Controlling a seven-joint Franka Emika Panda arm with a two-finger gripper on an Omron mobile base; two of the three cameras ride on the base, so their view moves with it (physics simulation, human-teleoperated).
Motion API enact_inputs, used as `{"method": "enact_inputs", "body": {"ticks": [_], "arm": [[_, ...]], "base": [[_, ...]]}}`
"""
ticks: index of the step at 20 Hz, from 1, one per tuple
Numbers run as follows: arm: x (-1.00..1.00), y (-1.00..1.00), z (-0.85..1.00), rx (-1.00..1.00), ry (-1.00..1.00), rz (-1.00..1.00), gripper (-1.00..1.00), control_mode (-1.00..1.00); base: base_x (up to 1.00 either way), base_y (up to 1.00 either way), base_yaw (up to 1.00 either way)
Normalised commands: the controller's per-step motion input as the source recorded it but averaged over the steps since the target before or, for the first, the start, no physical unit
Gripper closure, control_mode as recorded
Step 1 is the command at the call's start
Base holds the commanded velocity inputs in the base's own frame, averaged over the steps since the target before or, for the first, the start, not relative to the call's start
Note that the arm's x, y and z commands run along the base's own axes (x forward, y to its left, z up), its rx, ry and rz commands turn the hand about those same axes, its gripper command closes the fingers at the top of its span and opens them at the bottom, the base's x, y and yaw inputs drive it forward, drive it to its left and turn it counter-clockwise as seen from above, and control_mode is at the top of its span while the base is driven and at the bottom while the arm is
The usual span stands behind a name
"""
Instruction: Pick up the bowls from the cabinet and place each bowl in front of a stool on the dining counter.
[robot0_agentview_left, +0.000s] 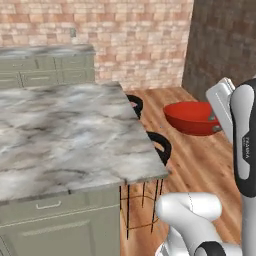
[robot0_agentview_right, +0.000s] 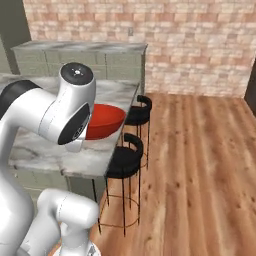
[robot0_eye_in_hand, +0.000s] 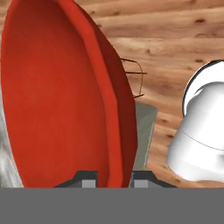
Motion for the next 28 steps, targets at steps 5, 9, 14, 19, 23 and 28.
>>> {"method": "enact_inputs", "body": {"ticks": [5, 9, 14, 19, 23, 28], "arm": [[0.0, 0.0, 0.0, 0.0, 0.0, 0.0, 1.0, 1.0], [0.0, 0.0, 0.0, 0.0, 0.0, 0.0, 1.0, 1.0], [0.0, 0.0, 0.0, 0.0, 0.0, 0.0, 1.0, 1.0], [0.0, 0.0, 0.0, 0.0, 0.0, 0.0, 1.0, 1.0], [0.0, 0.0, 0.0, 0.0, 0.0, 0.0, 1.0, 1.0], [0.0, 0.0, 0.0, 0.0, 0.0, 0.0, 1.0, 1.0]], "base": [[0.52, -0.85, 0.6], [0.4, -0.71, 0.68], [0.29, -0.48, 0.81], [-0.05, -0.67, 0.79], [-0.59, -0.76, 0.74], [-0.08, -0.66, 0.77]]}}
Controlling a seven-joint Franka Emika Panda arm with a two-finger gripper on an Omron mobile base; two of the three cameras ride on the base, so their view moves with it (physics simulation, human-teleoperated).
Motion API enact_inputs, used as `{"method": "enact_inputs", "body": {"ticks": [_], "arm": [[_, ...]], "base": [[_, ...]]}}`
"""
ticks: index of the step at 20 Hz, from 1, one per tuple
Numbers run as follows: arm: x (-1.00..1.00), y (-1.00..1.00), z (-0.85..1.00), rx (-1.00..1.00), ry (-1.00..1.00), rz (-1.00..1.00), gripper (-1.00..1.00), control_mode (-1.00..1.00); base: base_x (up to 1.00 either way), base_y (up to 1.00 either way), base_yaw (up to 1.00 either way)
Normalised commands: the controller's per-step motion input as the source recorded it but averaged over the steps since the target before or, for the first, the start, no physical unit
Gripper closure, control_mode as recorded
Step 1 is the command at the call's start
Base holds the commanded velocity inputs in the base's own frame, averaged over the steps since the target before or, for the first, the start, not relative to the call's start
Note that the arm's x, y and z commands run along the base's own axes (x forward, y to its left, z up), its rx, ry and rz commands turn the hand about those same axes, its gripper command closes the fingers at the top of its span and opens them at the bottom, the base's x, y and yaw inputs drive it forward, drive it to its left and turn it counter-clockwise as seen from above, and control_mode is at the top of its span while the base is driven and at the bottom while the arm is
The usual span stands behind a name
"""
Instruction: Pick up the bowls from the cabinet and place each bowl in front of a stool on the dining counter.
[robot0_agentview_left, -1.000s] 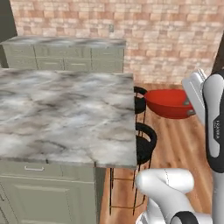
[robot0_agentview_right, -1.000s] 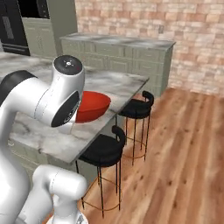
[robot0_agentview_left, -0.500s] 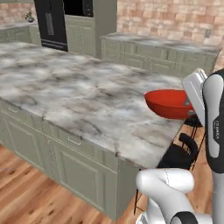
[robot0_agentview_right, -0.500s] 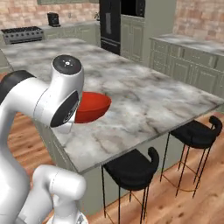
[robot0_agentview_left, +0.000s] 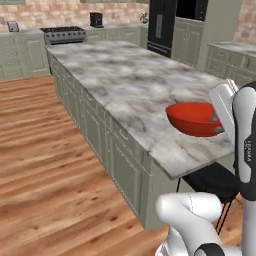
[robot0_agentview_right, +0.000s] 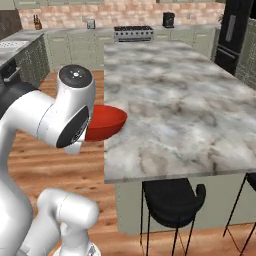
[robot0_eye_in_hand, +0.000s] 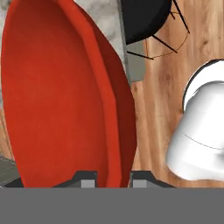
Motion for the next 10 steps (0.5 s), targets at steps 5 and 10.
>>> {"method": "enact_inputs", "body": {"ticks": [5, 10], "arm": [[0.0, 0.0, 0.0, 0.0, 0.0, 0.0, 1.0, 1.0], [0.0, 0.0, 0.0, 0.0, 0.0, 0.0, 1.0, 1.0]], "base": [[0.29, -0.89, 0.58], [0.37, -1.0, 0.32]]}}
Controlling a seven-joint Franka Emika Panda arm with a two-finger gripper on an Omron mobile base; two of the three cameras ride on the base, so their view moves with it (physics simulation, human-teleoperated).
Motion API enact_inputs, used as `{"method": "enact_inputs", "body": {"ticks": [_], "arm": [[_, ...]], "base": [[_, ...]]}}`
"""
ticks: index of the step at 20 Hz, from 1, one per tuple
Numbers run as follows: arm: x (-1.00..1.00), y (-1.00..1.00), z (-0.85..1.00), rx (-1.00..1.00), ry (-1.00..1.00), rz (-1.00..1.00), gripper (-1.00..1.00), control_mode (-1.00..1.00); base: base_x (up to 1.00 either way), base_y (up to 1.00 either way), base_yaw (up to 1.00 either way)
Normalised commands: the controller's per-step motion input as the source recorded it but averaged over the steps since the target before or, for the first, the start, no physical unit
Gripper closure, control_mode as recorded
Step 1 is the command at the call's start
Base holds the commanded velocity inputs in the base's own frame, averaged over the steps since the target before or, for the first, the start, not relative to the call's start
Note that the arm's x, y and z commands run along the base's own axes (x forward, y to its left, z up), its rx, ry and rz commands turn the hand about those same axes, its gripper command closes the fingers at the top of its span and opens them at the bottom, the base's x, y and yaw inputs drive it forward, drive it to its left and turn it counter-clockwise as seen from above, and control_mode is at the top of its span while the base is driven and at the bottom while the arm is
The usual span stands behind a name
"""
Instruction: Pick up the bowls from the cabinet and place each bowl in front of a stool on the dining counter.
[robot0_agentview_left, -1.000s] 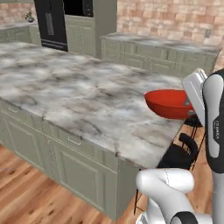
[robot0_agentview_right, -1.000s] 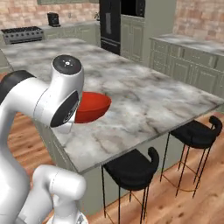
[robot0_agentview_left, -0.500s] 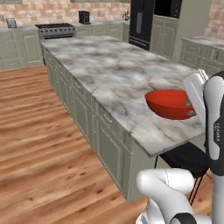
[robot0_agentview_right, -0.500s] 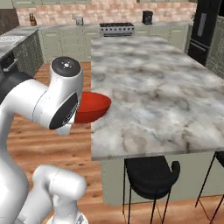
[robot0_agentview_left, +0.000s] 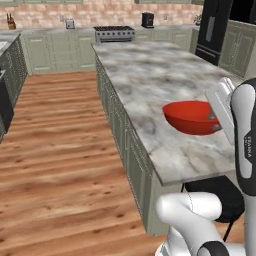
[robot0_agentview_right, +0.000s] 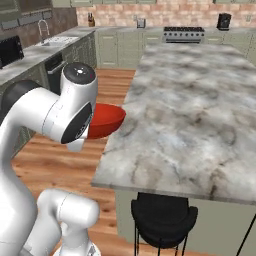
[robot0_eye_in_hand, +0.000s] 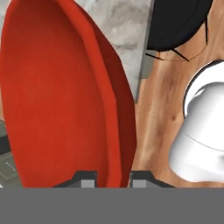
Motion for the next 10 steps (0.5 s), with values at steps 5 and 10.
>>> {"method": "enact_inputs", "body": {"ticks": [5, 10], "arm": [[0.0, 0.0, 0.0, 0.0, 0.0, 0.0, 1.0, 1.0], [0.0, 0.0, 0.0, 0.0, 0.0, 0.0, 1.0, 1.0]], "base": [[-0.09, -0.93, 0.14], [-0.44, -0.67, -0.01]]}}
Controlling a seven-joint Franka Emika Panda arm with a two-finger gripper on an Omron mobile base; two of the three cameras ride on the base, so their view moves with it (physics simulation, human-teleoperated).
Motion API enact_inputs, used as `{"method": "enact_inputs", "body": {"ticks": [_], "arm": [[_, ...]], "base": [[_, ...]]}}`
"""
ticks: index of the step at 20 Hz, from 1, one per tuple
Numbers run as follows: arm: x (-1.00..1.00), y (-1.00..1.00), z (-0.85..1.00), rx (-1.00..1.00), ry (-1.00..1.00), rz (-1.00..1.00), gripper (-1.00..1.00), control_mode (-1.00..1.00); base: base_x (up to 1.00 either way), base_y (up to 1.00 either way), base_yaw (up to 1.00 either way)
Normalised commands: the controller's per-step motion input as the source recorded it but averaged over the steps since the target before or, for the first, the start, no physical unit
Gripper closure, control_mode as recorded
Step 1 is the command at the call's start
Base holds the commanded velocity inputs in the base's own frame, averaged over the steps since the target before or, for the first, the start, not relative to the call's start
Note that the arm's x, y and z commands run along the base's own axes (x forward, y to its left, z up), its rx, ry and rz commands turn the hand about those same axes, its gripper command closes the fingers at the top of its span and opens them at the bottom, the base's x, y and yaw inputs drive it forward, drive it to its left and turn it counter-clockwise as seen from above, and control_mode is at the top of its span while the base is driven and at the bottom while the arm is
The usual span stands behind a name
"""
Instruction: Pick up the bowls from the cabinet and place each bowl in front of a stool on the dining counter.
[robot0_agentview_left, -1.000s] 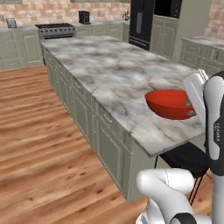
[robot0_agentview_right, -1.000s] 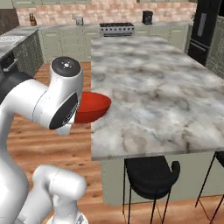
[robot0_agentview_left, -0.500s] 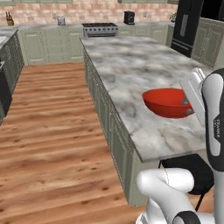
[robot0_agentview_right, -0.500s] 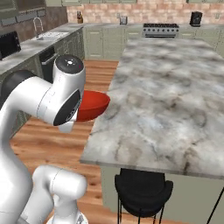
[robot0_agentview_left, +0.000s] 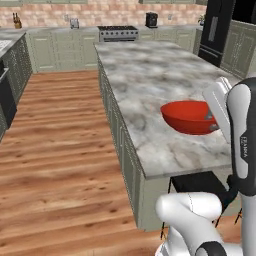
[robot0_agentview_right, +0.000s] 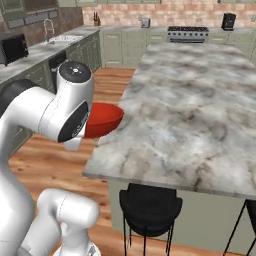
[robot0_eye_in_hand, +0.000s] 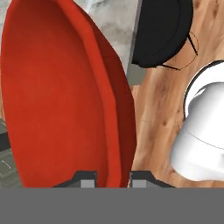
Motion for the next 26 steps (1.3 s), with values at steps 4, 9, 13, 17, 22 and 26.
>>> {"method": "enact_inputs", "body": {"ticks": [4, 9, 13, 17, 22, 26], "arm": [[0.0, 0.0, 0.0, 0.0, 0.0, 0.0, 1.0, 1.0], [0.0, 0.0, 0.0, 0.0, 0.0, 0.0, 1.0, 1.0], [0.16, -0.09, -0.05, 0.02, 0.0, 0.0, 1.0, -1.0], [0.91, -0.29, -0.36, 0.08, 0.0, 0.05, 1.0, -1.0], [1.0, -0.27, -0.79, 0.07, 0.0, 0.09, 1.0, -1.0], [1.0, -0.13, -0.74, 0.09, 0.0, 0.1, 1.0, -1.0]], "base": [[0.12, -0.68, 0.0], [0.26, -0.74, 0.0], [0.25, -0.46, 0.0], [0.0, 0.0, 0.0], [0.0, 0.0, 0.0], [0.0, 0.0, 0.0]]}}
